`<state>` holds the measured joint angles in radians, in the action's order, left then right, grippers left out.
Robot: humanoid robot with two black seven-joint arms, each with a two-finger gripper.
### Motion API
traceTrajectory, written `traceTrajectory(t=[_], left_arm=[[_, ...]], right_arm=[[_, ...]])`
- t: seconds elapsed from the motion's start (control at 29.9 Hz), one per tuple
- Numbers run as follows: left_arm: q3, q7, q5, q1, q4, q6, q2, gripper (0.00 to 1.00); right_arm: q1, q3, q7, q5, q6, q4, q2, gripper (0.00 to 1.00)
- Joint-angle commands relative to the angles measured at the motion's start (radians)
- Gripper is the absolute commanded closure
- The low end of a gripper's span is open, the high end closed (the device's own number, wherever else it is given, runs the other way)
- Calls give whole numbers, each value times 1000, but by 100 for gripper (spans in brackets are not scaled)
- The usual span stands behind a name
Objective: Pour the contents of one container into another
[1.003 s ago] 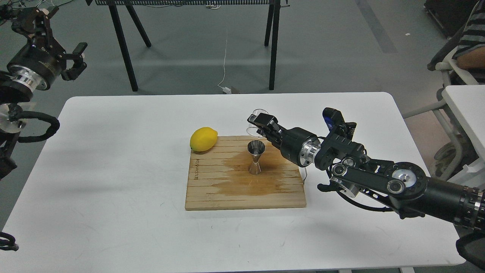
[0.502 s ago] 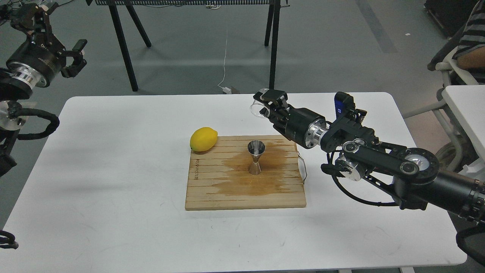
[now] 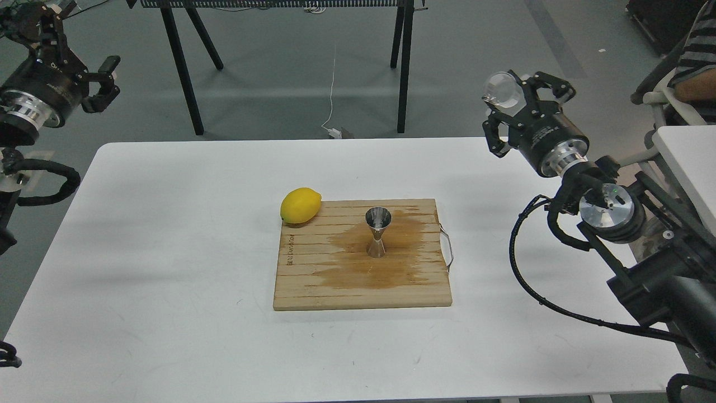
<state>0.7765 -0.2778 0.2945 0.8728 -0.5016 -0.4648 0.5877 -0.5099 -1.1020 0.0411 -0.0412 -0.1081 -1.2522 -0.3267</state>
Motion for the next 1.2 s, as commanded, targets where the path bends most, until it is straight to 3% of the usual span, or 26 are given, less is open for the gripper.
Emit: traceTrajectory(t=[0.0,0.43,0.67,0.87,1.17], left_arm=[[0,0,0,0,0,2,0,1],[0,0,0,3,0,3,-2,1],[-2,0,0,3,0,3,-2,1],[-3,0,0,3,0,3,0,1],[-3,0,0,3,0,3,0,1]], right_arm=[[89,-122,5,-117,-1,22,15,65],[212,-298,23,-172,39,201,222,63],[243,-320,37,-206,77,258,271,59],[266,-329,77,-230,76,289,290,58],[266,-334,79,-243,77,346,311,55]])
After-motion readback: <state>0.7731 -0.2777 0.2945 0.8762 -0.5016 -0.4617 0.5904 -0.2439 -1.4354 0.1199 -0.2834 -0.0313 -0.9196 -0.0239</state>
